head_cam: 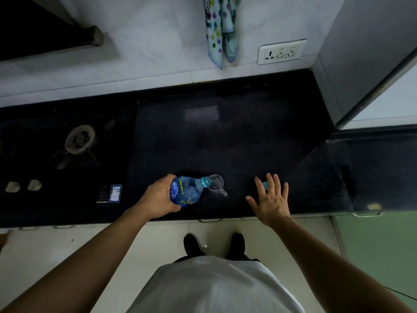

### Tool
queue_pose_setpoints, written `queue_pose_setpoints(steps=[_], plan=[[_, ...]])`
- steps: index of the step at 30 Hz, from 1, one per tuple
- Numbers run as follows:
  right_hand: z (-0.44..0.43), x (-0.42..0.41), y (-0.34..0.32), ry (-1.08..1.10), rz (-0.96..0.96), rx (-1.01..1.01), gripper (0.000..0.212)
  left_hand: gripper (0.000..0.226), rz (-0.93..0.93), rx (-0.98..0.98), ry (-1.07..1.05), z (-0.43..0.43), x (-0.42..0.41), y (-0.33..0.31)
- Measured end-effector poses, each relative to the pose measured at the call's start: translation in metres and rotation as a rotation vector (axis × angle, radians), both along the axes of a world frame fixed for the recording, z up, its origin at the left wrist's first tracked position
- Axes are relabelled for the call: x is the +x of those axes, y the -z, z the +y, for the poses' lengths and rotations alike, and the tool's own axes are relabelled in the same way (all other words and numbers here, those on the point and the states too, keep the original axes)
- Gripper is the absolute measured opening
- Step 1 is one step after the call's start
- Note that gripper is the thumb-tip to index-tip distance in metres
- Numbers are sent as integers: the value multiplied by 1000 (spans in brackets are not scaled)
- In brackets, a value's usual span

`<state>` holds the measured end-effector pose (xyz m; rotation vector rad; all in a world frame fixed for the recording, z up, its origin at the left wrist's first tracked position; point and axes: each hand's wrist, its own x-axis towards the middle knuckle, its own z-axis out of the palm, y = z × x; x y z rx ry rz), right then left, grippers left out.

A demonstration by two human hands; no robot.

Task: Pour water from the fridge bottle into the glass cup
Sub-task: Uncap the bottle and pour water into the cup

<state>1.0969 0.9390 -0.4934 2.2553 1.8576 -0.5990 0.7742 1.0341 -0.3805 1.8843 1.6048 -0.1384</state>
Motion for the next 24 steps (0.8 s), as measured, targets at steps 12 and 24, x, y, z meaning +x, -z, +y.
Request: queue_pose_setpoints(steps=[12,24], plan=[[0,1,1,4,14,4,78,71,-4,-4,-13,2,-2,0],[1,1,0,2,11,-8,78,71,-14,-26,-2,4,-3,0]])
